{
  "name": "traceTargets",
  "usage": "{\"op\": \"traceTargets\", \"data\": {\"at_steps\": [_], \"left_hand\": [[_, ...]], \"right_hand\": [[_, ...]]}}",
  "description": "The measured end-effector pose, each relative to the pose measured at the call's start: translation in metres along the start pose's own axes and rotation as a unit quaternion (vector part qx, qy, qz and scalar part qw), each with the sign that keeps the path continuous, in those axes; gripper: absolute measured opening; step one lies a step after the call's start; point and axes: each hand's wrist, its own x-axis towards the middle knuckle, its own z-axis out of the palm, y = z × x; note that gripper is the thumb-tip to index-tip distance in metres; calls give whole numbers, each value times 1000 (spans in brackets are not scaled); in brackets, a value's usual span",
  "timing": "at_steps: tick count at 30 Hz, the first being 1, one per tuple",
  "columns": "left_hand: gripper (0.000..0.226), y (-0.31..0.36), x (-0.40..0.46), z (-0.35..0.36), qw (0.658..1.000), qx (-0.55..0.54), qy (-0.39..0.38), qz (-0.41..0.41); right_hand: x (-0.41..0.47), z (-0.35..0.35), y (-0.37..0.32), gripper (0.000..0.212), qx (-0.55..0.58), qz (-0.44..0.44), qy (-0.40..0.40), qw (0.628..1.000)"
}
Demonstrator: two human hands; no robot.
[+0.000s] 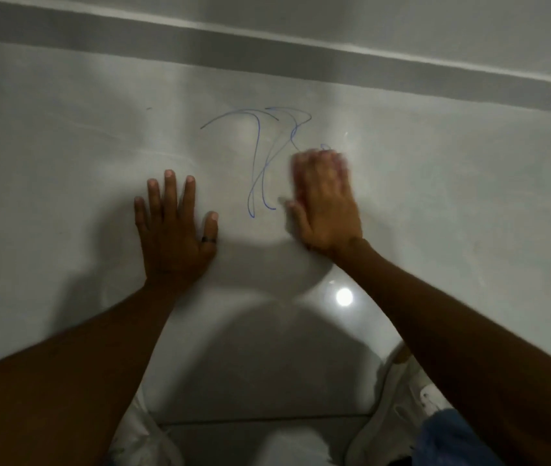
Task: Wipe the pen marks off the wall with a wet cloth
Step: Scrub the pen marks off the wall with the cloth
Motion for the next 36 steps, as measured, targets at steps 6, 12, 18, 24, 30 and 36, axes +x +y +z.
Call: {"op": "traceTargets", "data": {"at_steps": [6, 12, 18, 24, 30, 36], "left_hand": [[73, 3, 2, -1, 1000, -1, 5, -4], [74, 1, 4, 1, 1000, 3, -2, -5], [73, 4, 3, -1, 1000, 5, 8, -9], [75, 4, 4, -6, 1000, 15, -8, -10], [77, 7, 5, -10, 1000, 0, -24, -17], [76, 7, 4, -10, 999, 12, -27, -15]], "right_hand": [[45, -14, 12, 68, 27, 198, 31, 979], [53, -11, 5, 67, 11, -135, 0, 991], [80, -20, -12, 73, 20, 205, 15, 978], [105, -29, -27, 71, 12, 149, -3, 989], [125, -28, -73, 70, 26, 116, 5, 993], [124, -21, -110, 70, 31, 25, 8, 999]]}}
